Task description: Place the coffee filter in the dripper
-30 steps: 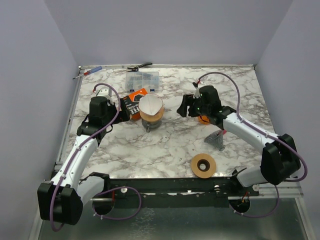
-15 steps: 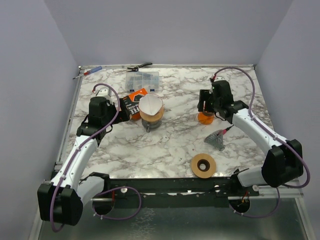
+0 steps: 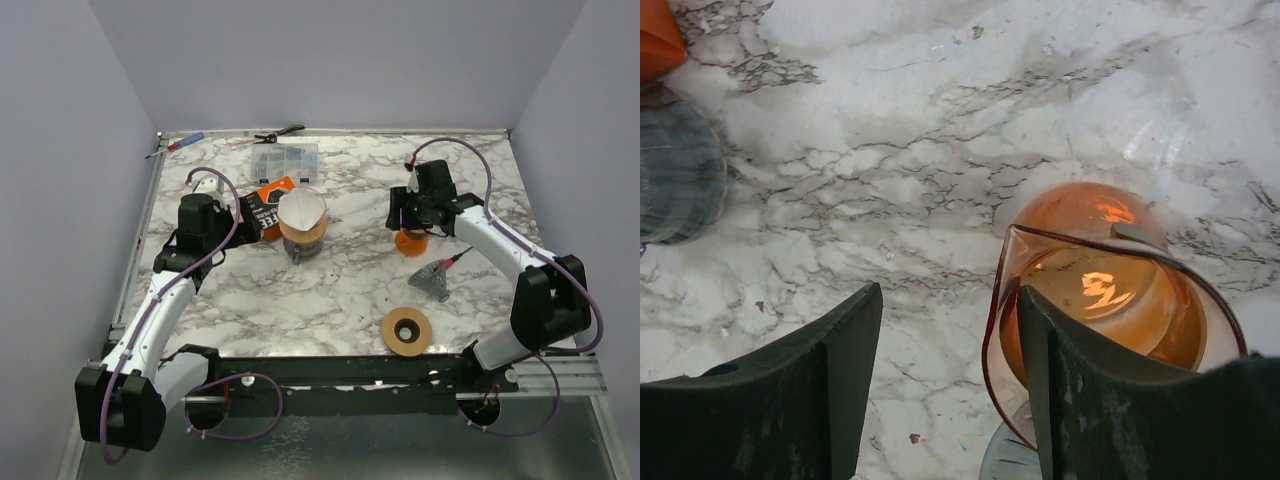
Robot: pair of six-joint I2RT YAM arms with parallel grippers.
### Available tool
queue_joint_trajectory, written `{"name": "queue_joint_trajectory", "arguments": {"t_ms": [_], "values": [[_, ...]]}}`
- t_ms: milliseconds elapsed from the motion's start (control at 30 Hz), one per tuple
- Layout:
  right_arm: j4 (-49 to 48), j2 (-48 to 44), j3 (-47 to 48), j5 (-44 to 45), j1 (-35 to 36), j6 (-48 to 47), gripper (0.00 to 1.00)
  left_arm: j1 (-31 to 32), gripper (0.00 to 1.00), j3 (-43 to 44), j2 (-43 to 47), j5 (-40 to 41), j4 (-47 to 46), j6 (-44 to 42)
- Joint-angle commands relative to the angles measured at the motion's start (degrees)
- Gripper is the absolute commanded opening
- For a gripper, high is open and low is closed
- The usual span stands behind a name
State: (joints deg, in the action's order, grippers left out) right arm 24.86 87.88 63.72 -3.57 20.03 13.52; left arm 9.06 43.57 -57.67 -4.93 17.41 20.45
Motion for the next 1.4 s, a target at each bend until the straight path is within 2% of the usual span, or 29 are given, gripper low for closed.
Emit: {"name": "queue_joint_trajectory", "arguments": {"t_ms": [0, 267, 633, 967, 1100, 1367], "values": [[2.1, 1.0, 2.4, -9.1, -0.1, -0.8, 0.59, -0.4, 0.99, -0.5, 0.3, -1.5, -1.2, 0.5], [1.0, 1.6, 2.9, -19.2, 0.2, 1.2, 0.57, -0.5, 0.99, -0.7, 0.6, -1.5, -1.2, 0.6], [-6.7, 2.9, 1.7, -34.4, 2.1, 5.3, 0.60, -0.5, 0.99, -0.8, 1.0, -1.3, -1.5, 0.6], [-9.1, -2.7, -0.3, -30.9, 2.0, 6.9, 0.69, -0.5, 0.99, -0.9, 2.0, 0.8, -1.5, 1.0], [-12.2, -4.6, -2.4, -31.0, 1.7, 8.5, 0.74, -0.4, 0.99, -1.1, 4.4, -2.4, -1.9, 2.5], [-17.3, -7.9, -6.7, -34.9, -3.9, 11.4, 0.75, 1.8, 0.99, -0.3, 9.1, -13.7, -2.2, 8.6]]}}
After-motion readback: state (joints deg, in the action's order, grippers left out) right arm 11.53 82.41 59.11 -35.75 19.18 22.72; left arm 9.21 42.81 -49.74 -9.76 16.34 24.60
